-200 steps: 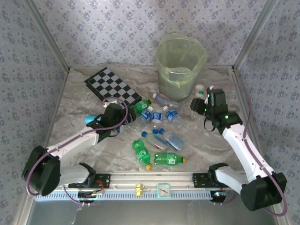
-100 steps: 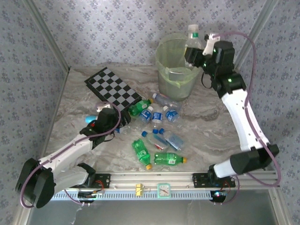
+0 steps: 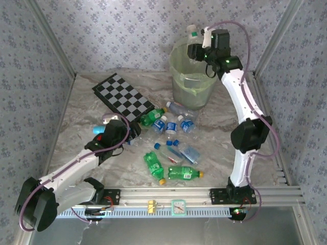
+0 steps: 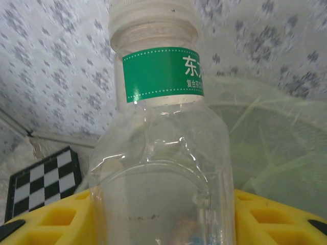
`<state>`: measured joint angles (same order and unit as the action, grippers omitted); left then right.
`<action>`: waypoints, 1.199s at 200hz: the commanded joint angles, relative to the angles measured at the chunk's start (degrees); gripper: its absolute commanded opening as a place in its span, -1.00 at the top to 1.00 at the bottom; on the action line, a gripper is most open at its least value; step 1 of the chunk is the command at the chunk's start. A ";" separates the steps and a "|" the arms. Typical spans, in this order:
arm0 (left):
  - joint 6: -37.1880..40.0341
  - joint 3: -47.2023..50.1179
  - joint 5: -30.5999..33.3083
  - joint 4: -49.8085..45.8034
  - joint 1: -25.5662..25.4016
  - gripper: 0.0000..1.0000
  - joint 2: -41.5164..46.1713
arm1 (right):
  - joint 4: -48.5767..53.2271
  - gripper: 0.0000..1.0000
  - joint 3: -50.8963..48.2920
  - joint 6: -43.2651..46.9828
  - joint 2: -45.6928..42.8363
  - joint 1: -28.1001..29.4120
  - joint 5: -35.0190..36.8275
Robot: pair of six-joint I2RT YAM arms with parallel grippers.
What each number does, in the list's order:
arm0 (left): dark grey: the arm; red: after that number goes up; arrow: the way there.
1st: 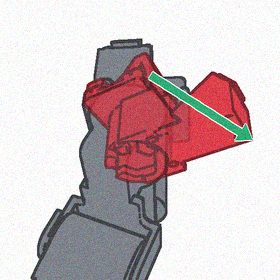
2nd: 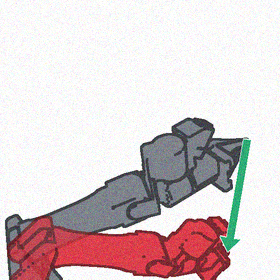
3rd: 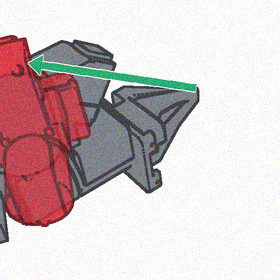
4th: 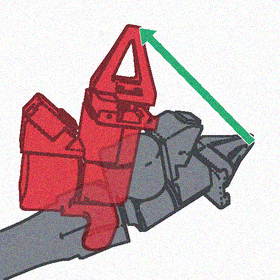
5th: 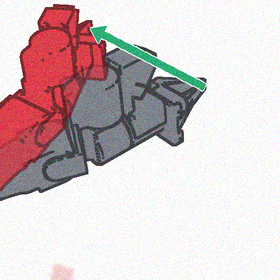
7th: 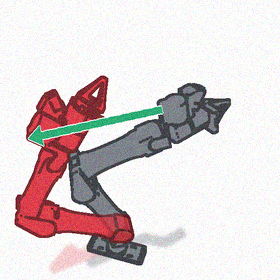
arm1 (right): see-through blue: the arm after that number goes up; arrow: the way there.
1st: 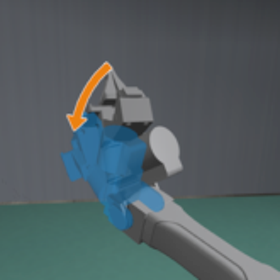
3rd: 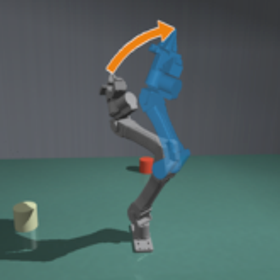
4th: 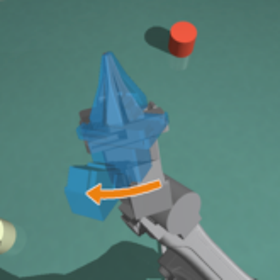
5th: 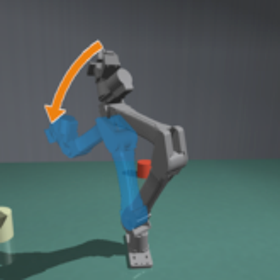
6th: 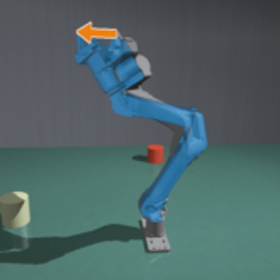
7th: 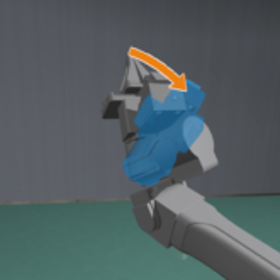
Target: Put the plastic bottles in the bin
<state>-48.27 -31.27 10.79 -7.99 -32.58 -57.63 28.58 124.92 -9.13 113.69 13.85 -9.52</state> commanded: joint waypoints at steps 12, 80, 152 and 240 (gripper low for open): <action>-0.77 0.92 1.16 -1.31 0.32 -1.00 1.87 | 5.57 0.00 4.79 2.86 3.82 0.58 -2.18; -1.27 1.55 1.52 -1.94 0.26 -1.00 3.83 | 9.14 -0.16 5.92 2.89 6.39 0.79 -2.21; -1.61 1.39 1.58 -2.20 0.27 -1.00 4.18 | 10.71 -0.89 10.66 2.97 5.40 0.92 -1.41; -2.67 0.69 1.63 -2.29 0.28 -1.00 3.87 | 0.76 -0.99 -12.07 3.46 -16.72 4.55 1.63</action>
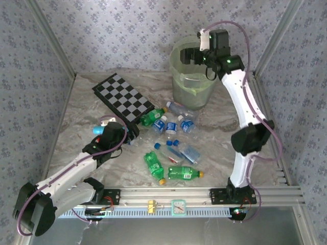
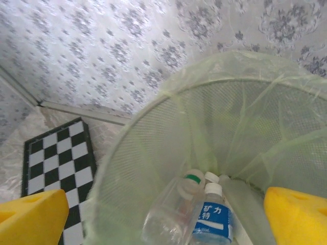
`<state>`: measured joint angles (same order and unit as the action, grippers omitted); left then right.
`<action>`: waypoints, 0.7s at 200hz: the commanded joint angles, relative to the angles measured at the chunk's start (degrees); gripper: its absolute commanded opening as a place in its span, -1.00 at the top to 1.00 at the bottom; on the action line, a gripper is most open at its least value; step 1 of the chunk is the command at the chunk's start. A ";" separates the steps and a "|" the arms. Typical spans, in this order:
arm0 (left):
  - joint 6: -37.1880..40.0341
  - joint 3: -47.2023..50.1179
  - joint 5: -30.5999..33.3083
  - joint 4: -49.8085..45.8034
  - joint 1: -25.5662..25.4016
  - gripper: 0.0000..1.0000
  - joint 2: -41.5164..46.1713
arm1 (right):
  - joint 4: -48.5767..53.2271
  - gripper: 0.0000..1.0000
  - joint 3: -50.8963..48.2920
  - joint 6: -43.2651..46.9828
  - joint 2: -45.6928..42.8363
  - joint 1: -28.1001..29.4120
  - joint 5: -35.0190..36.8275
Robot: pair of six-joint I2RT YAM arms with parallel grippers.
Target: Put the plastic bottles in the bin
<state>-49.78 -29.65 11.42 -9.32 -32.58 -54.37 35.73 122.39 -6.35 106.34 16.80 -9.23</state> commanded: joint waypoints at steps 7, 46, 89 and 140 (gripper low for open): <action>-1.42 -1.02 1.06 -1.09 0.28 -1.00 0.58 | -8.27 -1.00 -13.83 0.36 -12.65 2.09 1.69; -5.34 -1.94 3.62 -4.02 0.31 -1.00 -0.18 | -19.72 -0.99 -38.16 -3.55 -28.27 4.32 1.44; -15.50 -0.91 7.02 -5.80 0.29 -1.00 -1.82 | -22.63 -0.99 -55.00 -5.94 -36.94 8.68 2.80; -26.19 -1.40 7.43 -5.55 0.28 -1.00 -8.00 | -27.63 -0.99 -67.29 -11.33 -38.74 11.28 3.78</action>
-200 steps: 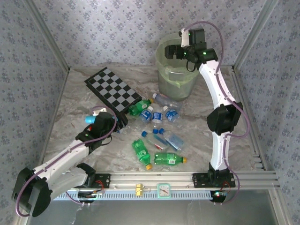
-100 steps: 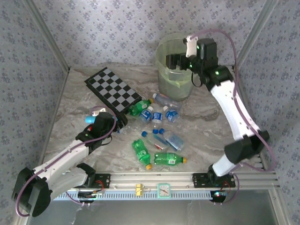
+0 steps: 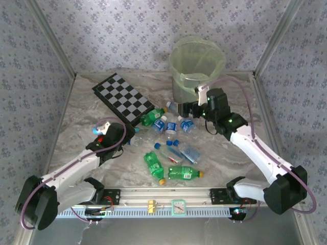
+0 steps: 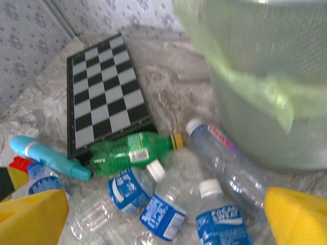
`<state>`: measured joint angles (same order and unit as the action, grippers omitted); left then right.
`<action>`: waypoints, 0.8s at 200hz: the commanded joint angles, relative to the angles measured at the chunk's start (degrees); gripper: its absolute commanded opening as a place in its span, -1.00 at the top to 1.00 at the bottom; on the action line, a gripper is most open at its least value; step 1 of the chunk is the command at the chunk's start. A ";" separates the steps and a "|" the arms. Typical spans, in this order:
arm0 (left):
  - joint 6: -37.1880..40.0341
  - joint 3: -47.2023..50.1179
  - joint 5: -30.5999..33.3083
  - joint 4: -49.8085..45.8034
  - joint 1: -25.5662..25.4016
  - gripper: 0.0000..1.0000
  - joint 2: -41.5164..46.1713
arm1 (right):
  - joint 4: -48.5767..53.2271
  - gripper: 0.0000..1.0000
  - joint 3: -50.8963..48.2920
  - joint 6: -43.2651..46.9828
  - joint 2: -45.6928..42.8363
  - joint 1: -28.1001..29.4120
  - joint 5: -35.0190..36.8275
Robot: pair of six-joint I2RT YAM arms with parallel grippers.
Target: Put the plastic bottles in the bin
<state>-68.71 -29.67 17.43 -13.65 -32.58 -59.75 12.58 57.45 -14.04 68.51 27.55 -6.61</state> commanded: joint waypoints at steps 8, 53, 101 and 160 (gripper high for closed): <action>-8.00 -1.95 1.53 -1.28 0.30 -1.00 -3.85 | -4.41 -1.00 -2.63 -3.82 -0.38 0.78 1.12; -11.28 -5.39 0.83 -2.08 0.46 -1.00 -10.99 | -5.42 -0.99 -3.13 -3.97 1.48 1.85 1.69; -12.48 -8.99 -0.60 -4.01 0.67 -1.00 -18.08 | -5.57 -1.00 -3.32 -3.53 1.58 2.02 2.59; -17.06 -7.27 -0.96 -4.70 0.86 -0.80 -19.83 | -5.44 -1.00 -3.53 -3.42 1.44 2.01 3.57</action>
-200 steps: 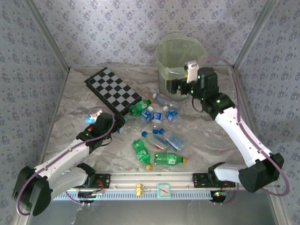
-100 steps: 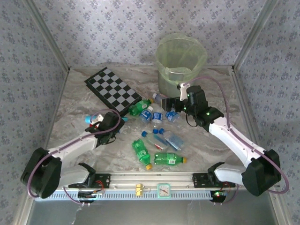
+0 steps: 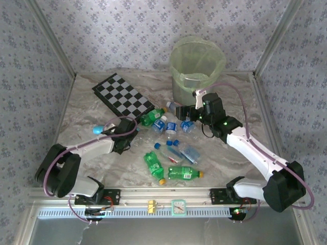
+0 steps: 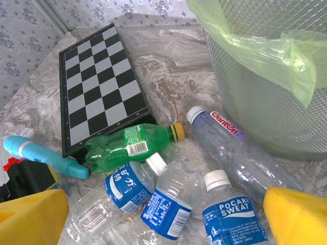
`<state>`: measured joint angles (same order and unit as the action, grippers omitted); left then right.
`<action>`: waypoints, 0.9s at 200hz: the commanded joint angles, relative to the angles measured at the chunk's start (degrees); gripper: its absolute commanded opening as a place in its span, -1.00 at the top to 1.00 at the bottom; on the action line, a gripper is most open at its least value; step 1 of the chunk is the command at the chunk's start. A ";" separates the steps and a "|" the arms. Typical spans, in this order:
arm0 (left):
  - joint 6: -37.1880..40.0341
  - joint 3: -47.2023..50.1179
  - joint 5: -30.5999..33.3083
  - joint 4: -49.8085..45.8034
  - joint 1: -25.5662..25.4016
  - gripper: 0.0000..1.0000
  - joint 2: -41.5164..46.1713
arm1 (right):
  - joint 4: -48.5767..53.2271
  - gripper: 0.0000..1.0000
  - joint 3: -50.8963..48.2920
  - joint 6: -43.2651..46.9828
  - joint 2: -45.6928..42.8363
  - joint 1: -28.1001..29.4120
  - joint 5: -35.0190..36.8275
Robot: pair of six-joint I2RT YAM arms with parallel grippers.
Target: Put the plastic bottles in the bin
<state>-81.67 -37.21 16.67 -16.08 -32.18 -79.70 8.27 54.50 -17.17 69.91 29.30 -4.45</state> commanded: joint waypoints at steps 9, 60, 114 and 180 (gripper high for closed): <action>-4.11 0.59 0.01 -2.29 0.48 -0.76 0.48 | -1.32 -1.00 -0.56 -0.40 0.13 0.31 1.39; -4.71 2.27 1.51 -2.27 0.61 -0.63 1.09 | -1.47 -1.00 -0.01 -1.02 1.07 0.38 1.02; -5.00 2.76 0.91 -1.66 0.81 -0.41 -0.36 | -0.88 -1.00 -0.17 -1.29 0.86 0.45 1.07; -3.73 2.59 1.87 -2.96 0.61 -0.16 6.03 | -2.66 -1.00 -0.67 -2.13 1.33 1.26 -2.61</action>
<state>-84.05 -34.85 17.02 -16.97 -31.86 -78.02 7.38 54.46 -18.61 70.85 29.78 -4.71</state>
